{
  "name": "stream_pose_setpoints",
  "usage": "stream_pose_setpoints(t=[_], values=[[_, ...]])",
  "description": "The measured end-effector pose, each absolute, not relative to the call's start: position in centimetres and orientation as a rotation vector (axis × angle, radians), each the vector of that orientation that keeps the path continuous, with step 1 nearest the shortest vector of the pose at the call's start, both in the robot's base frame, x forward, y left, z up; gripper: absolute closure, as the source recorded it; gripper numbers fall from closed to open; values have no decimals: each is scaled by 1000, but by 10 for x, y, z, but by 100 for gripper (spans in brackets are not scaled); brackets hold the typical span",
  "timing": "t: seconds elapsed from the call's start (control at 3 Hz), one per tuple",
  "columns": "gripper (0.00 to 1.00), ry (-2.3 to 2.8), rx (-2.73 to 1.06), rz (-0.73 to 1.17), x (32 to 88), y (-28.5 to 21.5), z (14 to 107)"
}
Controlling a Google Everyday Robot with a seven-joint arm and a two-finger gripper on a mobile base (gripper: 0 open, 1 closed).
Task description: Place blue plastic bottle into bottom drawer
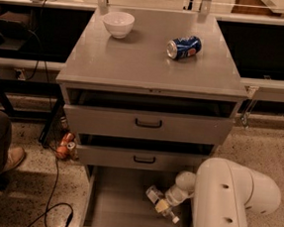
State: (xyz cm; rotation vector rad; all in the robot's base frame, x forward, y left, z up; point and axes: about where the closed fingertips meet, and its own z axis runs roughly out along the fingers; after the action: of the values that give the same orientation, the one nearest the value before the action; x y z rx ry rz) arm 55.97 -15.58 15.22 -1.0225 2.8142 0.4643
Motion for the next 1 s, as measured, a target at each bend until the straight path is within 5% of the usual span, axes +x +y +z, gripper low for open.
stream_pose_setpoints(t=[1.0], values=[[0, 2878, -967, 431, 533, -194, 156]])
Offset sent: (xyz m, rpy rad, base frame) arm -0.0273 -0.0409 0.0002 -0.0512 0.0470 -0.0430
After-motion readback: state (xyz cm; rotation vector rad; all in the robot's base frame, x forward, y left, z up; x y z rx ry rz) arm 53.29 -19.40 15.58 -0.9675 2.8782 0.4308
